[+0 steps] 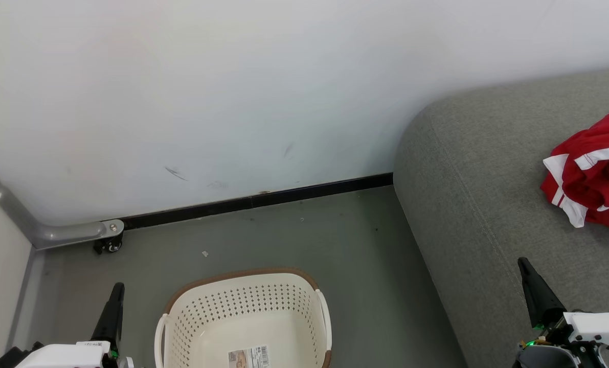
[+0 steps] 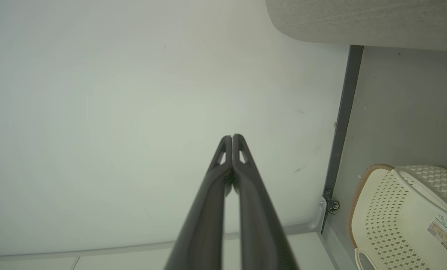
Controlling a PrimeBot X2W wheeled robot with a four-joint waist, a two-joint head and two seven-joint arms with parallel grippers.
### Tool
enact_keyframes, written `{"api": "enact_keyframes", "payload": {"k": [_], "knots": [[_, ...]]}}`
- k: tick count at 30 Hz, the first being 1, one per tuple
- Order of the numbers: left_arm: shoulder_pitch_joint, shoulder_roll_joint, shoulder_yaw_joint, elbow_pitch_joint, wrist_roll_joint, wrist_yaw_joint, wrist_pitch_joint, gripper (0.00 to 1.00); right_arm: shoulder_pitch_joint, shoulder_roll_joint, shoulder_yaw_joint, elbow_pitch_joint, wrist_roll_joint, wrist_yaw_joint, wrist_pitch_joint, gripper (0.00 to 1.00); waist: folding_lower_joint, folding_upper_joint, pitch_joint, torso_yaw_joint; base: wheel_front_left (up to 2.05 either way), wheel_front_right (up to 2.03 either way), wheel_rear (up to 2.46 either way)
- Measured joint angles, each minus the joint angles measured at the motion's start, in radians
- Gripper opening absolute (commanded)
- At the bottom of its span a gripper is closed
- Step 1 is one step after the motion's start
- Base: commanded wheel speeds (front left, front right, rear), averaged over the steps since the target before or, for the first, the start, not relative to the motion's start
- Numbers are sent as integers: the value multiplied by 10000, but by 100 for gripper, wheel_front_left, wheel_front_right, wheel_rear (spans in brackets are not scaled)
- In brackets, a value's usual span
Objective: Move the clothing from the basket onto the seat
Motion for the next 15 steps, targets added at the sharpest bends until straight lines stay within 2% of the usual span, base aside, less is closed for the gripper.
{"api": "enact_keyframes", "payload": {"k": [15], "knots": [[0,0,-2,-2,0,0,0,0,0,13,-48,6,-4,0,38,0,0,0,0,0,0,0,0]]}}
